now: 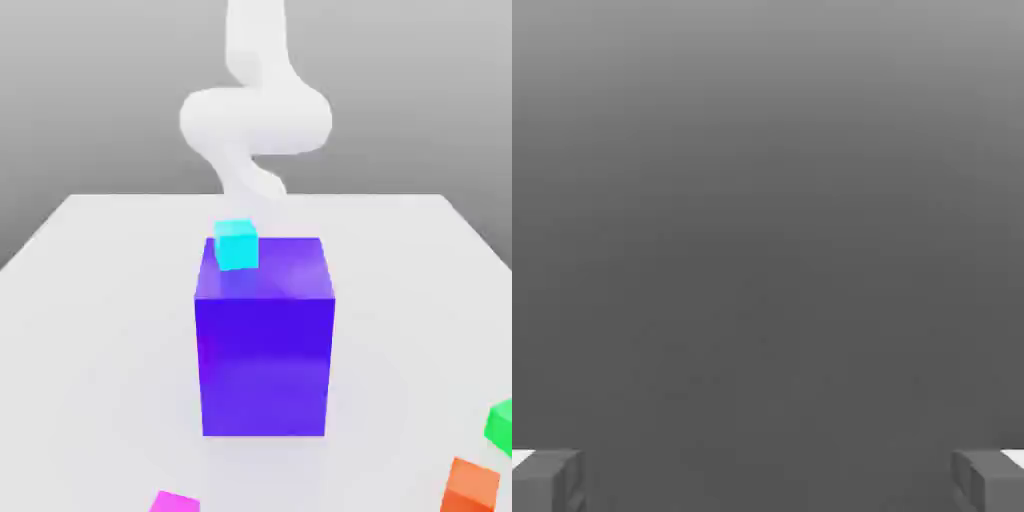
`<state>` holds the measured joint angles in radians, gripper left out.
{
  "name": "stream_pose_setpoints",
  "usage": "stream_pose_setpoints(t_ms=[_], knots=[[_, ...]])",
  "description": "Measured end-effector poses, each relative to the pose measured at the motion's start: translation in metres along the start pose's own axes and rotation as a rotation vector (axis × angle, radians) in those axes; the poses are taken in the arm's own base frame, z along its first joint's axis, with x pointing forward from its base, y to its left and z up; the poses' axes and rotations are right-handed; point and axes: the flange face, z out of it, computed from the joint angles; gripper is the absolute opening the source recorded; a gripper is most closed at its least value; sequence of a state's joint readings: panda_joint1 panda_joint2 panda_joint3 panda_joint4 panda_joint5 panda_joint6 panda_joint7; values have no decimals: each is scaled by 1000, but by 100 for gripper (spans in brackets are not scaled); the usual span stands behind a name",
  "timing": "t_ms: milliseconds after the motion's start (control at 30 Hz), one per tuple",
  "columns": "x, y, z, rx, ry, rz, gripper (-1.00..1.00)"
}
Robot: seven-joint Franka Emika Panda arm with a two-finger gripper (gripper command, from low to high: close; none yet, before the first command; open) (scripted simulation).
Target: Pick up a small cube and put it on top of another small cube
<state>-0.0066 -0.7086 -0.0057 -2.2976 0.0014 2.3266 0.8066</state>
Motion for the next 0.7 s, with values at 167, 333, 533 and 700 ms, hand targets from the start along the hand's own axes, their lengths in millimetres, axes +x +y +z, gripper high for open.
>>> stream_pose_setpoints(t_ms=[167, 333, 533, 700], knots=[[9, 9, 90, -99, -81, 38, 0], [8, 30, 177, -196, -157, 78, 0], [-6, 71, 277, -316, -246, 126, 0], [-27, 118, 353, -418, -316, 170, 0]])
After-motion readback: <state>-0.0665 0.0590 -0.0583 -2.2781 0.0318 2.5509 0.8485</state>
